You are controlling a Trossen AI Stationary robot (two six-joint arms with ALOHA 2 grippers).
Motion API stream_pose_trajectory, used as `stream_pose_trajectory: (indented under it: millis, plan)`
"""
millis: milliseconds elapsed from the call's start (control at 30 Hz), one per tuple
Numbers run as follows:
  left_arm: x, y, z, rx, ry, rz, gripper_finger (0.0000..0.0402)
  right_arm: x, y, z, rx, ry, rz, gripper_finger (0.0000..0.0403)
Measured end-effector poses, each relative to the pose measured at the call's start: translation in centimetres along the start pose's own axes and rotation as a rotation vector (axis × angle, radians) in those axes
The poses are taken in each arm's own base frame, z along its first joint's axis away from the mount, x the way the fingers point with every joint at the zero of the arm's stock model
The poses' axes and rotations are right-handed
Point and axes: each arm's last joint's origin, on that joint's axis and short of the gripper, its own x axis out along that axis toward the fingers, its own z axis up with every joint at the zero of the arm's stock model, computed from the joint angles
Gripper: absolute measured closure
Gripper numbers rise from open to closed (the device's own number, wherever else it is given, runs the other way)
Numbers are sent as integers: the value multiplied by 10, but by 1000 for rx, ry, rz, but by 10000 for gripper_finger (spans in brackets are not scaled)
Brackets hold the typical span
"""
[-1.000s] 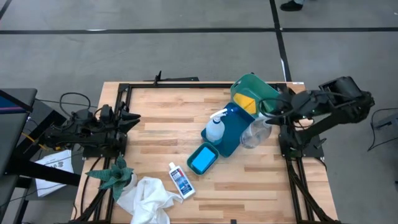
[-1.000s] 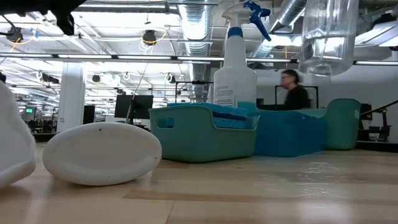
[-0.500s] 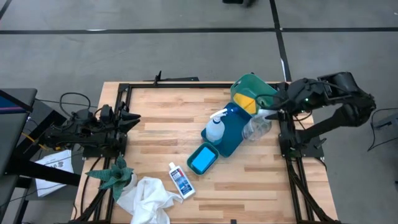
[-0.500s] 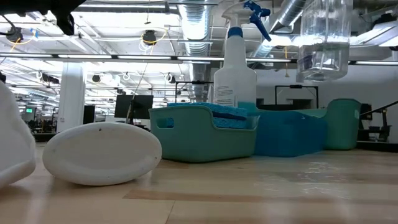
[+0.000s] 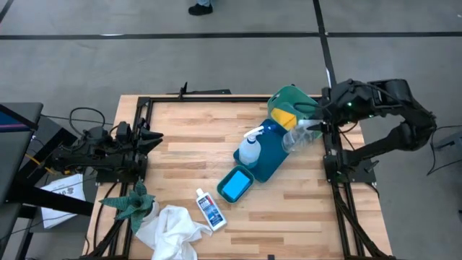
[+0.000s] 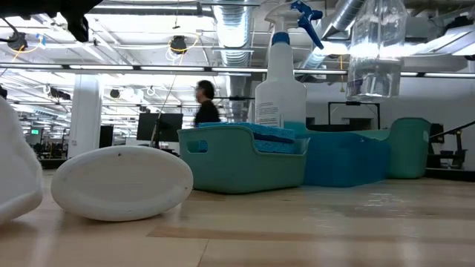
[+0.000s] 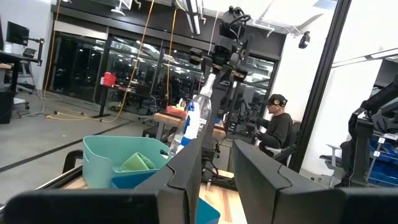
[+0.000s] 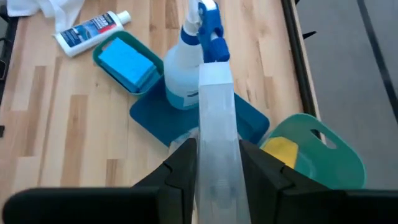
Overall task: Pick & Place Kitchen Items
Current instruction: Put the transparent spray bottle into the blue bin
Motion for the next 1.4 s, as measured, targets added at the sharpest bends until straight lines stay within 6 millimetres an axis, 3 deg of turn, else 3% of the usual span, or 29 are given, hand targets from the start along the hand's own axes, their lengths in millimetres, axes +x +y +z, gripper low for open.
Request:
stream_pose_trajectory:
  millis: [367, 767, 1100, 1400]
  plan:
    - [0, 0, 0, 0, -1, 4, 314, 20, -17, 11, -64, 37, 47, 313]
    - [0, 0, 0, 0, 0, 3, 314, 26, -60, 7, -7, -1, 36, 315]
    - [0, 0, 0, 0, 0, 3, 314, 68, -91, 22, 28, 54, 55, 315]
    - [0, 0, 0, 0, 1, 0, 314, 78, -95, 27, 84, 53, 73, 315]
